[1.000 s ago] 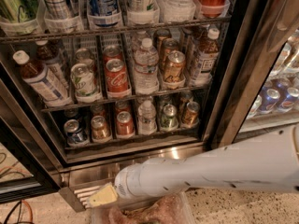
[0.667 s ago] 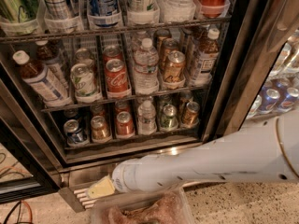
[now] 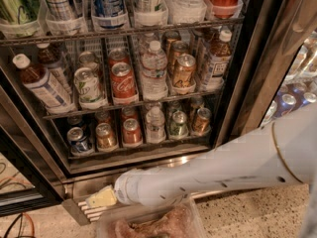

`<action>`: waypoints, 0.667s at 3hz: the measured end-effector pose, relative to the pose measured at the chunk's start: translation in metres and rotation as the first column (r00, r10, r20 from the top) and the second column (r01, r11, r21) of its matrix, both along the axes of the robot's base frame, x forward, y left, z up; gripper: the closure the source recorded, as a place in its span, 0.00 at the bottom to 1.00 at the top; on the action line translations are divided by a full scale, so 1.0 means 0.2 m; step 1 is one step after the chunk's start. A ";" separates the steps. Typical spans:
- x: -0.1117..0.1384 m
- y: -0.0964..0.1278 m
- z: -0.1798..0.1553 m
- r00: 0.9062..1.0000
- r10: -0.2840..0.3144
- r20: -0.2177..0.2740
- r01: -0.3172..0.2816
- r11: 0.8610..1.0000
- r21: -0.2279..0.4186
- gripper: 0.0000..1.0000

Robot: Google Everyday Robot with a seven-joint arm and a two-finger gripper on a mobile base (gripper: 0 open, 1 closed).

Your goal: Pick pepsi can from bottom shelf of fridge

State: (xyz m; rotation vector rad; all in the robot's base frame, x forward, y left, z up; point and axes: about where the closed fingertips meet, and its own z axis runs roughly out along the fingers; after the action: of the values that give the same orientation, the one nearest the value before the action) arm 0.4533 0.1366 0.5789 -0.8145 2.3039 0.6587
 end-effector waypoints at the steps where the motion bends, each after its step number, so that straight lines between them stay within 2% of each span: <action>1: 0.12 0.09 -0.07 0.996 -0.084 0.039 0.082 0.996 0.041 0.00; 2: 0.22 0.12 -0.08 0.983 -0.162 0.091 0.156 0.985 0.068 0.00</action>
Offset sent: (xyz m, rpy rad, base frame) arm 0.0694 0.0254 -0.0211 0.0860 -0.1636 -0.2554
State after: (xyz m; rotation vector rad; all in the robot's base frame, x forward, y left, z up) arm 0.4980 0.1600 0.5620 -0.6133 2.2226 0.6022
